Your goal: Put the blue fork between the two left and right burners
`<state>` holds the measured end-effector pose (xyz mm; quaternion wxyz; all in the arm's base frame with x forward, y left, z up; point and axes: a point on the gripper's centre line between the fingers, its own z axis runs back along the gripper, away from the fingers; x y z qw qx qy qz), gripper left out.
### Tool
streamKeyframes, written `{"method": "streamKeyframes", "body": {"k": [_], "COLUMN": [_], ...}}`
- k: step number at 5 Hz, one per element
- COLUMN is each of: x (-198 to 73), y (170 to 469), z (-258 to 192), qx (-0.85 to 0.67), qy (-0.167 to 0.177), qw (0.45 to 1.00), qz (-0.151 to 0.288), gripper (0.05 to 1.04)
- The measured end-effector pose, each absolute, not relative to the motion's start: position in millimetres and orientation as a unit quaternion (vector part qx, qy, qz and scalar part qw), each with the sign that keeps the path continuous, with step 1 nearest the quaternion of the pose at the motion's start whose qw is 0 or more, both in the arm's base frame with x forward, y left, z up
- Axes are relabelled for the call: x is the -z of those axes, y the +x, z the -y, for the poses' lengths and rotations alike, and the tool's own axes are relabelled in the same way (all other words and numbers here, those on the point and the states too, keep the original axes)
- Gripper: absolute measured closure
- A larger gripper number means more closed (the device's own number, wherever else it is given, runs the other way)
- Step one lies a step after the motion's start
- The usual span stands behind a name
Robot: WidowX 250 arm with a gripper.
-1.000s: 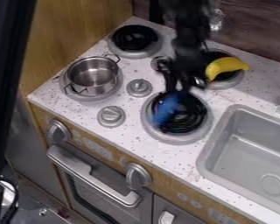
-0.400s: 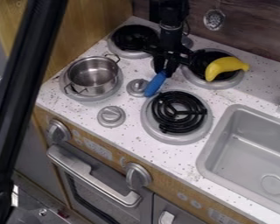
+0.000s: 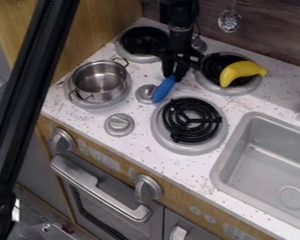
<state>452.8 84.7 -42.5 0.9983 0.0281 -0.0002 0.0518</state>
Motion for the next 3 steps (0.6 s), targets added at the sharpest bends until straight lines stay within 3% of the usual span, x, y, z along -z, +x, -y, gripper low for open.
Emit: {"method": "streamKeyframes", "body": {"k": [1,2,3], "x": [53.4,15.7,-3.8], "y": [439.4,435.1,416.4], "z": [-76.5,-70.7,-60.8], "qx": [-0.037,-0.052,-0.057], "qy": [0.021,0.022,0.015], "qw": [0.999,0.997,0.997], "qz": [-0.01,0.05,0.053], "gripper": [0.449,0.166,0.083]}}
